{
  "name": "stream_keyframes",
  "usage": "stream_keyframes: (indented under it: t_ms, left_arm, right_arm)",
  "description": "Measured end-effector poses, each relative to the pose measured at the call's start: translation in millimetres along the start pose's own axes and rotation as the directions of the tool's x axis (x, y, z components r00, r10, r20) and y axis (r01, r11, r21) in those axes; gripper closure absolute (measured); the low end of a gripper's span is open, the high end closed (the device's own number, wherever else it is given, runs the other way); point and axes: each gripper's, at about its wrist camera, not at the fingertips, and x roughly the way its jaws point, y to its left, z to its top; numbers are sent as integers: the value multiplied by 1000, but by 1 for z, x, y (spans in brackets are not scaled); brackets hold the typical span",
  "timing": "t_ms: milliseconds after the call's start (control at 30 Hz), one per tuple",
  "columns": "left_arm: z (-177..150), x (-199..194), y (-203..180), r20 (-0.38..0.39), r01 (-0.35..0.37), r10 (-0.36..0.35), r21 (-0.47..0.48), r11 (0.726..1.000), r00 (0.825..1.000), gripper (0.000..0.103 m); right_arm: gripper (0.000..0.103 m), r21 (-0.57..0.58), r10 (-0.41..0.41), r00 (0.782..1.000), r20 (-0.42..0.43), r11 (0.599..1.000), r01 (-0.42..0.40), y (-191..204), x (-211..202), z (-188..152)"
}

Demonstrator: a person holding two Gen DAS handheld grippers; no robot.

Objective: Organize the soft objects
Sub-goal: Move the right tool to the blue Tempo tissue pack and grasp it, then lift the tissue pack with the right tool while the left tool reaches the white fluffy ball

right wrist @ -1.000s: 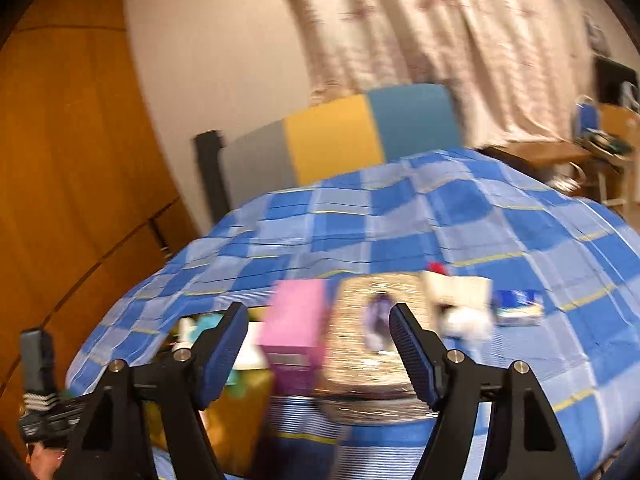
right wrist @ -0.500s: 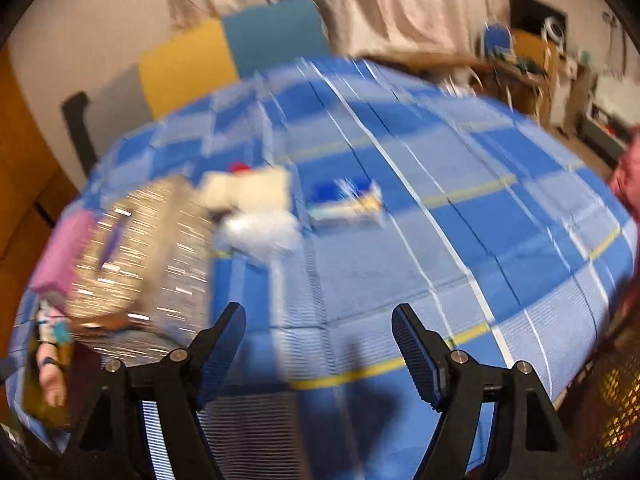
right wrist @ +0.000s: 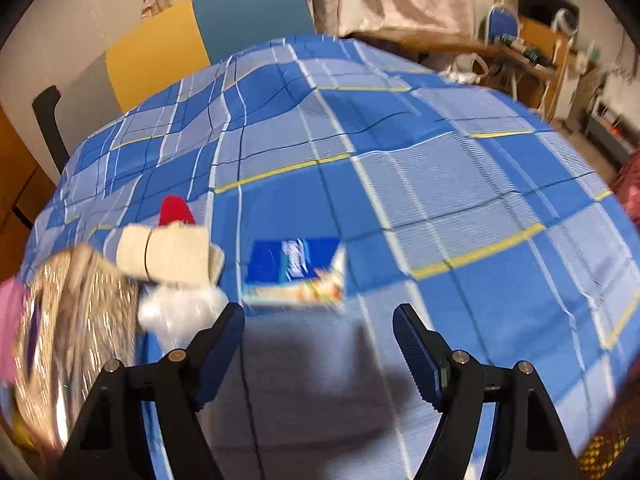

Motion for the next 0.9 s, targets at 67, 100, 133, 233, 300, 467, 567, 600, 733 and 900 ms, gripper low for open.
stream_keyframes:
  t_ms: [67,100,133,233,300,467,567,600,733,900]
  left_arm:
    - [0,1,-6,-2,-4,4,15,1000,1000,55]
    - [-1,1,-8,-3,-7,7,19,1000,1000,55]
    - [-1,2,-10,-6,-11,11,22,1000,1000,55]
    - [-3,8,-12,-24,-10,10,18,1000,1000,55]
    - [-2,11,-12,-35,-9,10,17,1000,999,55]
    - [-1,17,-20,-48,-13,15,37,999,999,55]
    - [4,23,-29,-54,-8,11,54,999,999,55]
    - [6,25,-32,-56,-5,8,61,998,998,55]
    - [23,37,-56,-49,-11,17,119,993,999,55]
    - [45,67,-99,-68,-20,34,200,980,997,55]
  right_arm:
    - [23,-1,-6,1000,-19,1000,6,6,11,9]
    - [23,-1,-11,999,-30,1000,11,9,17,12]
    - [21,-5,-24,999,-45,1000,24,13,24,15]
    - [20,-14,-26,996,-85,1000,25,22,41,18]
    - [20,-15,-59,992,-114,998,57,24,51,18]
    - [25,-8,-41,990,-137,999,41,21,63,13]
    - [30,-51,-27,991,-127,999,20,18,59,8]
    - [30,-59,-33,992,-124,998,26,16,55,6]
    - [30,-58,-26,993,-114,998,20,-11,36,3]
    - [30,-86,-42,991,-127,996,31,-43,14,-7]
